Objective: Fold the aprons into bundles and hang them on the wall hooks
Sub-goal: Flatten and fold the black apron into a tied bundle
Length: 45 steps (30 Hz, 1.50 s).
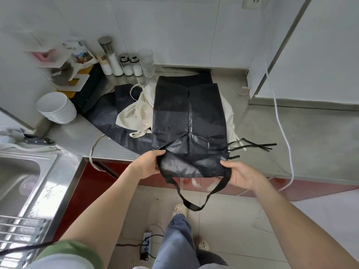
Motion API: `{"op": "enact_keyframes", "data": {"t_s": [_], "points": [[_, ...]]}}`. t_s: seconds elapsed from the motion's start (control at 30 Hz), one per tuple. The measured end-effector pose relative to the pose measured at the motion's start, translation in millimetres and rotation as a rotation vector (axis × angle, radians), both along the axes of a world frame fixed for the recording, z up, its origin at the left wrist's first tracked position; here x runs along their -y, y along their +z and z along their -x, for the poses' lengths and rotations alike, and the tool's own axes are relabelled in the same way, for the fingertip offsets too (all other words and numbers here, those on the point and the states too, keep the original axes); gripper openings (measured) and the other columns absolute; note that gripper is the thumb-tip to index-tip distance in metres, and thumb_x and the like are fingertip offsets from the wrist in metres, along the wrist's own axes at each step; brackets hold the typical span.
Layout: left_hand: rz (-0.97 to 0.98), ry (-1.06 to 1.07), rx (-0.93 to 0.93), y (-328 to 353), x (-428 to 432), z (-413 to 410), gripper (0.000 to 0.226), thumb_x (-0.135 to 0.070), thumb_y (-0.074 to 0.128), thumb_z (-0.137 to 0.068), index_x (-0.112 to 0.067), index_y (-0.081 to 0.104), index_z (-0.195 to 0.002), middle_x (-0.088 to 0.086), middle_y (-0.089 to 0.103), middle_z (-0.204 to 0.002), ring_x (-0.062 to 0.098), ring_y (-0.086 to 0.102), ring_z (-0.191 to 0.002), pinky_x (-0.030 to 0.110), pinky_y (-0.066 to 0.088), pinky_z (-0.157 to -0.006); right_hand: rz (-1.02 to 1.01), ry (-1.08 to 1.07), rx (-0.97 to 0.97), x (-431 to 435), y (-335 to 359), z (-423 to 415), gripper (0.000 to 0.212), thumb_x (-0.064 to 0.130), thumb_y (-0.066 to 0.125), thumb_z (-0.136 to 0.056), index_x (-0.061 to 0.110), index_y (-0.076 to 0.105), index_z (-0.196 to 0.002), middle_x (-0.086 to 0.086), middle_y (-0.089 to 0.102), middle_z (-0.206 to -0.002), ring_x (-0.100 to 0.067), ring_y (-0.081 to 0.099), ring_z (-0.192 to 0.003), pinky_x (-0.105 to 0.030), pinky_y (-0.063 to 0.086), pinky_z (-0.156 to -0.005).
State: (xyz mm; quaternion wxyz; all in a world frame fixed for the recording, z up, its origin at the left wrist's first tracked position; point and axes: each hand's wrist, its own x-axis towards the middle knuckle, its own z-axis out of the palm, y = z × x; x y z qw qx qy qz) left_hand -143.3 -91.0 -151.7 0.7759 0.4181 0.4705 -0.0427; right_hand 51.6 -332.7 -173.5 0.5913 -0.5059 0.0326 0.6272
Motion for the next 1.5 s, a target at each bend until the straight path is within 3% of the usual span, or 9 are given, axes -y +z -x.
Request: {"op": "enact_keyframes", "data": {"t_s": [0.13,0.3,0.47,0.63,0.77,0.87,1.07,1.27,1.5], "points": [[-0.024,0.077,0.049,-1.6,-17.9,-25.4,0.036,-0.024,0.054,-0.097,-0.007,0.053,-0.128,0.01,0.064,-0.121,0.026,0.063,-0.105,0.038,0.051,-0.089,0.037,-0.09,0.111,-25.4,-8.7,-23.6,0.087,0.007,0.077,-0.071,0.001,0.032,-0.145,-0.018,0.061,-0.127,-0.031,0.062,-0.114,-0.046,0.049,-0.099],[-0.02,0.215,0.054,-9.6,-42.2,-57.7,0.07,-0.024,0.056,-0.097,-0.017,0.016,-0.153,0.012,0.036,-0.151,0.032,0.038,-0.137,0.047,0.031,-0.114,0.096,-0.166,0.26,-51.7,-14.5,-49.6,0.047,0.005,0.056,-0.093,0.007,0.046,-0.138,-0.008,0.058,-0.134,-0.022,0.054,-0.124,-0.039,0.041,-0.107],[-0.119,0.128,-0.032,-23.3,-57.4,-74.0,0.051,-0.023,0.048,-0.101,-0.01,0.03,-0.148,0.008,0.042,-0.146,0.031,0.046,-0.13,0.046,0.04,-0.107,0.203,-0.16,0.3,-64.5,-22.4,-63.7,0.037,0.004,0.054,-0.095,0.011,0.054,-0.131,-0.009,0.062,-0.127,-0.027,0.058,-0.117,-0.036,0.054,-0.078],[-0.18,0.021,-0.117,-35.5,-71.4,-81.5,0.046,-0.016,0.054,-0.099,-0.009,0.039,-0.141,0.011,0.049,-0.137,0.032,0.051,-0.118,0.045,0.044,-0.098,0.314,-0.016,0.422,-63.0,-55.6,-76.2,0.089,0.033,0.079,-0.063,0.025,0.041,-0.142,0.001,0.05,-0.141,-0.022,0.05,-0.127,-0.052,0.036,-0.109],[-0.271,-0.113,-0.264,-45.2,-72.3,-78.1,0.037,-0.008,0.058,-0.095,-0.004,0.046,-0.129,0.013,0.055,-0.112,0.031,0.055,-0.099,0.04,0.051,-0.082,0.331,0.044,0.458,-70.2,-36.8,-62.1,0.063,0.014,0.075,-0.08,0.023,0.046,-0.135,0.0,0.056,-0.134,-0.019,0.057,-0.118,-0.046,0.042,-0.107],[-0.329,-0.134,-0.35,-44.5,-69.6,-78.3,0.019,-0.011,0.057,-0.096,-0.004,0.049,-0.112,0.012,0.055,-0.09,0.033,0.057,-0.091,0.043,0.055,-0.079,0.389,0.064,0.446,-68.2,-32.0,-57.9,0.077,0.017,0.076,-0.08,0.021,0.033,-0.144,0.001,0.047,-0.141,-0.024,0.048,-0.127,-0.044,0.034,-0.11],[-0.388,-0.069,-0.419,-59.3,-73.0,-69.9,0.034,-0.027,0.045,-0.099,0.001,0.05,-0.118,0.019,0.06,-0.112,0.04,0.06,-0.101,0.052,0.054,-0.088,0.363,0.147,0.353,-48.8,-25.5,-45.9,0.042,0.006,0.068,-0.087,0.004,0.049,-0.124,-0.011,0.068,-0.109,-0.029,0.07,-0.093,-0.045,0.052,-0.092],[-0.389,-0.056,-0.396,-35.0,-55.4,-57.5,0.034,-0.015,0.04,-0.101,0.004,0.049,-0.128,0.012,0.058,-0.096,0.028,0.061,-0.087,0.039,0.056,-0.075,0.302,0.458,0.149,-36.3,-8.1,-27.3,0.047,0.017,0.072,-0.082,0.005,0.058,-0.125,-0.013,0.066,-0.121,-0.026,0.063,-0.111,-0.036,0.047,-0.101],[-0.175,0.171,-0.288,-14.3,-65.4,-58.0,0.025,-0.01,0.037,-0.101,0.002,0.052,-0.117,0.015,0.057,-0.087,0.029,0.055,-0.072,0.046,0.049,-0.073,-0.084,0.048,-0.11,-52.3,27.6,-26.4,0.033,0.003,0.057,-0.088,0.0,0.055,-0.121,-0.024,0.064,-0.113,-0.043,0.066,-0.099,-0.051,0.055,-0.083]]}}
